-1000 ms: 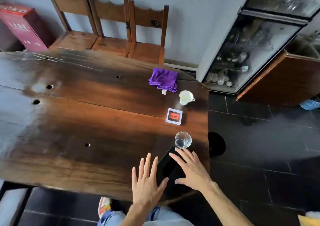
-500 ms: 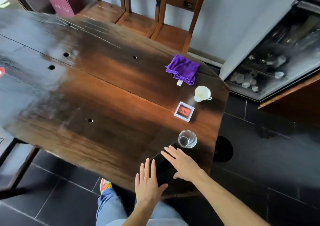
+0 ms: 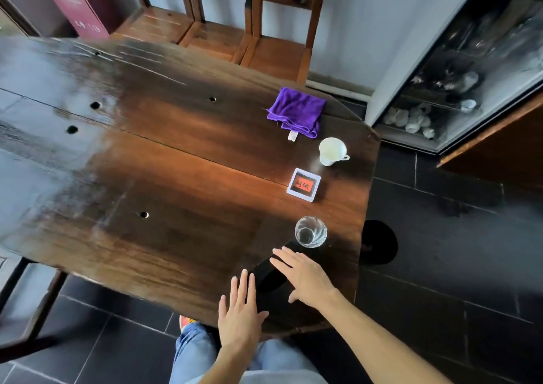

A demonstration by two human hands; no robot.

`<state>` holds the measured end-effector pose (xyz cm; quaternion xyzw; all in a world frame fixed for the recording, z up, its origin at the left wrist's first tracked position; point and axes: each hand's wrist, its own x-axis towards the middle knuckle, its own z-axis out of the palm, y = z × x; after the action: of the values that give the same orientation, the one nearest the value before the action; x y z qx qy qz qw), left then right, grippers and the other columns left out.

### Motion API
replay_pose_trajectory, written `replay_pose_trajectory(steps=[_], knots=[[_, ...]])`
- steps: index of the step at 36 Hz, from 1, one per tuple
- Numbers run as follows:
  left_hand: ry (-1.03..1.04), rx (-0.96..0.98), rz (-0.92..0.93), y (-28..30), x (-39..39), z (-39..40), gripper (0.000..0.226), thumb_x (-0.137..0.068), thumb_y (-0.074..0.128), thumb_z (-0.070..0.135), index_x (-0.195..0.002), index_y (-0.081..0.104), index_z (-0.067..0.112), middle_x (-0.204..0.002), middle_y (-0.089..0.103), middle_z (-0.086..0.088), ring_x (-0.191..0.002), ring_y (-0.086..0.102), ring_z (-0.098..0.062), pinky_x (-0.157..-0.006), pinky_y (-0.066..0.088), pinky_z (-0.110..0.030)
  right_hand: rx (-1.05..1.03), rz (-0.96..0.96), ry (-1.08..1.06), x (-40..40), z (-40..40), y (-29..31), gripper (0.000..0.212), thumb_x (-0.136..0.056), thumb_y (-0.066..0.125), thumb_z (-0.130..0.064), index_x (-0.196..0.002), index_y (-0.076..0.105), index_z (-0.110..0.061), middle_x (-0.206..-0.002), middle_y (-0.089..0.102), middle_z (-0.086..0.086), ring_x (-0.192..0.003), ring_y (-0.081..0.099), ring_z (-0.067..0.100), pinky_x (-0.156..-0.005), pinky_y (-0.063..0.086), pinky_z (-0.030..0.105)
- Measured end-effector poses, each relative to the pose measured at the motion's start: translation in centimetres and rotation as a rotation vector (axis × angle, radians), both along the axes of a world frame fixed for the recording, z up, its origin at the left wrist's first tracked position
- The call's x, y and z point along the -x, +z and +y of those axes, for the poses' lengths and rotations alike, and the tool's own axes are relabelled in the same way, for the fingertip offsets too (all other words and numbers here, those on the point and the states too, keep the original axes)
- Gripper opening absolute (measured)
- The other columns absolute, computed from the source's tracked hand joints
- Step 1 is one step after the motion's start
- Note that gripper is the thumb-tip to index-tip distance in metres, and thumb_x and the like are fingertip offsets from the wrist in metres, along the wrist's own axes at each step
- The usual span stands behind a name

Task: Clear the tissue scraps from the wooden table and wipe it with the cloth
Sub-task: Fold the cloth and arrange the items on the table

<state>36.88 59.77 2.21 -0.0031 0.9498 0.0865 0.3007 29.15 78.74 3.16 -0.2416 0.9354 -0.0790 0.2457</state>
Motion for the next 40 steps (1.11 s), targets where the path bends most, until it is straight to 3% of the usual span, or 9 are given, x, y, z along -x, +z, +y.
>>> replay_pose_trajectory(steps=[19,23,26,29,31,34,37,40], knots=[[-0.403,-0.069,0.005,-0.7,6.8,-7.5,0.098,-0.097,0.066,0.026,-0.162,-0.007,0.038,-0.164,-0.027,0.018,-0.149,-0.026,-0.012,-0.128,0.001,-0.034,-0.011,0.005,-0.541,-5.8,-6.8,0.1,0.104,-0.084,0.073,-0.054,-0.161,0.011,-0.023,-0.170,0.001,-0.002,-0.156,0.001,0.018,-0.123,0.015,0.035],[-0.421,-0.121,-0.007,-0.2,7.9,-7.8,0.098,-0.096,0.069,0.025,-0.163,-0.002,0.039,-0.161,-0.029,0.019,-0.156,-0.016,-0.012,-0.128,0.003,-0.031,0.007,-0.029,-0.623,-5.4,-7.4,0.0,0.105,-0.080,0.077,-0.052,-0.160,0.015,-0.025,-0.170,0.003,-0.004,-0.156,0.002,0.016,-0.123,0.015,0.033],[-0.324,-0.188,0.001,0.1,7.9,-8.0,0.098,-0.091,0.076,0.025,-0.163,0.010,0.041,-0.166,-0.023,0.016,-0.158,-0.006,-0.012,-0.124,0.027,-0.030,0.122,-0.118,-0.715,-4.7,-7.4,0.6,0.094,-0.079,0.080,-0.049,-0.156,0.032,-0.025,-0.169,0.012,-0.007,-0.155,0.009,0.014,-0.122,0.021,0.032],[-0.129,-0.292,0.039,0.5,7.4,-8.1,0.098,-0.088,0.079,0.027,-0.162,0.016,0.039,-0.164,-0.021,0.019,-0.159,0.006,-0.013,-0.104,0.051,-0.032,0.283,-0.154,-0.879,-4.2,-6.1,1.6,0.065,-0.081,0.081,-0.035,-0.141,0.055,-0.027,-0.162,0.030,-0.013,-0.149,0.023,0.007,-0.112,0.037,0.030],[0.074,-0.383,0.031,0.7,7.2,-8.4,0.096,-0.088,0.080,0.029,-0.162,0.020,0.035,-0.170,-0.008,0.016,-0.155,0.025,-0.016,-0.101,0.051,-0.034,0.338,-0.107,-1.002,-4.3,-5.0,2.0,0.051,-0.083,0.080,-0.027,-0.131,0.063,-0.027,-0.154,0.043,-0.013,-0.143,0.034,0.005,-0.108,0.039,0.028],[0.326,-0.469,-0.027,0.7,7.0,-8.9,0.091,-0.090,0.078,0.032,-0.162,0.023,0.029,-0.172,0.013,0.006,-0.150,0.037,-0.019,-0.113,0.039,-0.035,0.426,-0.070,-1.248,-4.8,-3.6,1.8,0.051,-0.083,0.081,-0.021,-0.131,0.063,-0.020,-0.143,0.057,-0.002,-0.137,0.047,0.015,-0.111,0.036,0.028],[0.497,-0.512,-0.139,0.3,6.9,-9.1,0.087,-0.092,0.074,0.035,-0.162,0.024,0.025,-0.164,0.037,0.000,-0.148,0.040,-0.022,-0.118,0.033,-0.031,0.496,-0.241,-1.435,-5.4,-2.9,1.4,0.065,-0.087,0.079,-0.028,-0.145,0.051,-0.018,-0.146,0.055,0.004,-0.136,0.048,0.022,-0.113,0.038,0.034],[0.539,-0.515,-0.217,-0.1,6.8,-8.9,0.080,-0.094,0.072,0.038,-0.161,0.029,0.025,-0.157,0.047,-0.001,-0.145,0.044,-0.023,-0.117,0.033,-0.031,0.518,-0.378,-1.493,-6.1,-3.2,0.4,0.071,-0.090,0.074,-0.036,-0.152,0.042,-0.018,-0.152,0.049,0.004,-0.139,0.045,0.023,-0.113,0.037,0.035]])
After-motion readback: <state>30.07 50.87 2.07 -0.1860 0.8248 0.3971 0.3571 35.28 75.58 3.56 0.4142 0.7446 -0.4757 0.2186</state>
